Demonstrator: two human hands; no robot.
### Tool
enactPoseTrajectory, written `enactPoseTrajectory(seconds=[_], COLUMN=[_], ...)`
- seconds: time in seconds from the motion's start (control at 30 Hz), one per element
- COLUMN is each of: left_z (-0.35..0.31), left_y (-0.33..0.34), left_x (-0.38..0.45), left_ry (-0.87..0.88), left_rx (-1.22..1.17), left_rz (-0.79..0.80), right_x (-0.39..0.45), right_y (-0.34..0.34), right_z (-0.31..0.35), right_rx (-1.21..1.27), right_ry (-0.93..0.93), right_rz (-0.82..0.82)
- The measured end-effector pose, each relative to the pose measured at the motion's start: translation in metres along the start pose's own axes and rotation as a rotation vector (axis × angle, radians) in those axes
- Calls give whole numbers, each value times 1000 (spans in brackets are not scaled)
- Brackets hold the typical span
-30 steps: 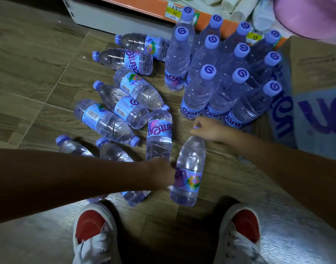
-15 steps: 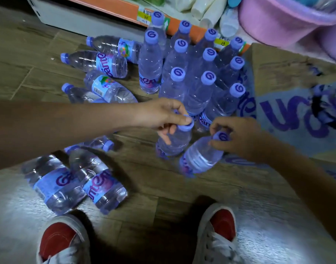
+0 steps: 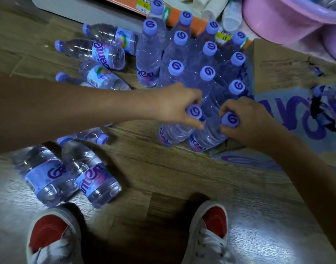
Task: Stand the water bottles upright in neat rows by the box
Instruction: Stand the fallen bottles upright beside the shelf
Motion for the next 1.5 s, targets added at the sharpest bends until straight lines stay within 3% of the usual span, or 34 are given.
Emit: enactPoseTrajectory(seconds=[0.1, 0.2, 0.43, 0.8, 0.93, 1.13, 1.5], left_z=[-7, -8, -17, -18, -16, -10, -11], left_y=[-4, -12, 3, 5, 4, -9, 0], left_x=[2, 13, 21, 29, 30, 32, 28], left_ry=[242, 357, 259, 147, 174, 283, 207], left_rx=[390, 535, 419, 450, 457, 473, 413], left_rz=[6, 101, 21, -81, -37, 192, 27], right_x=[1, 1, 0, 7, 13, 2, 1], right_y=[0, -4, -24, -6, -3, -5, -15], right_z=[3, -1, -4, -8, -5, -3, 1], right_rx=[6, 13, 5, -28, -75, -146, -121], right_ry=[-42, -26, -46, -26, -54, -88, -9], right_rz=[56, 27, 11, 91, 40, 80, 12])
Point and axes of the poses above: each hand's wrist, its own x-axis towards the middle knuckle, its own y-axis out of the palm, z = x × y, the point moved 1 cm from there along x, towards the middle knuckle, and after that the axes turned 14 degrees about -z, right-handed, at the moved point
